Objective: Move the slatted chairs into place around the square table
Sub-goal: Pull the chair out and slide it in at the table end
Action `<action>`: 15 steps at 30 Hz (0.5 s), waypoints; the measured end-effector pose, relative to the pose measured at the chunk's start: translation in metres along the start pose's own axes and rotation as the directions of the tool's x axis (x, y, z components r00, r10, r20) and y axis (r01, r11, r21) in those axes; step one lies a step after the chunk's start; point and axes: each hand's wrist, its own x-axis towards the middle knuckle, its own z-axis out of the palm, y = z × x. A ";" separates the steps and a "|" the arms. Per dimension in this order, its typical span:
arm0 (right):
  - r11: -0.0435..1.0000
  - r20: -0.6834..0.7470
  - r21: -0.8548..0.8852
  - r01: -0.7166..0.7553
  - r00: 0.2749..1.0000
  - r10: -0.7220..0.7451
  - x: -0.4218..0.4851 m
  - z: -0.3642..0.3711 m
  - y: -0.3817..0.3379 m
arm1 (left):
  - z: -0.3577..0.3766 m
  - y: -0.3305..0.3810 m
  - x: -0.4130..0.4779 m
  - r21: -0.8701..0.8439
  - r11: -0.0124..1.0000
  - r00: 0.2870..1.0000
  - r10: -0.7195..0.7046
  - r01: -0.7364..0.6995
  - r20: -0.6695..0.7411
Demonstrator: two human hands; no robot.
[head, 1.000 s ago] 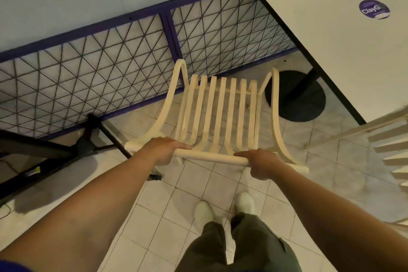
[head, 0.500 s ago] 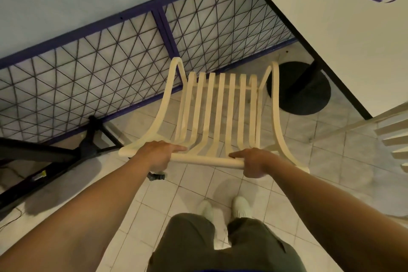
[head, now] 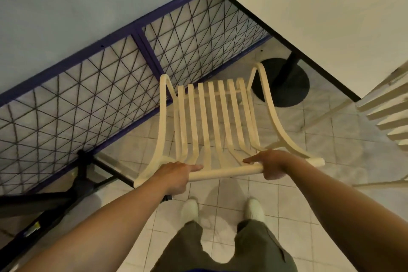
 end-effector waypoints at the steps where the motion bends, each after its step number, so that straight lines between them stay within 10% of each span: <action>1: 1.000 0.005 -0.010 -0.005 1.000 0.005 0.000 -0.001 -0.001 | 0.000 0.000 0.001 -0.010 1.000 1.000 0.007 -0.007 0.002; 15: 1.000 0.033 0.008 -0.006 0.999 0.006 -0.006 0.004 -0.015 | -0.005 -0.015 -0.002 0.007 1.000 0.999 0.024 -0.024 0.034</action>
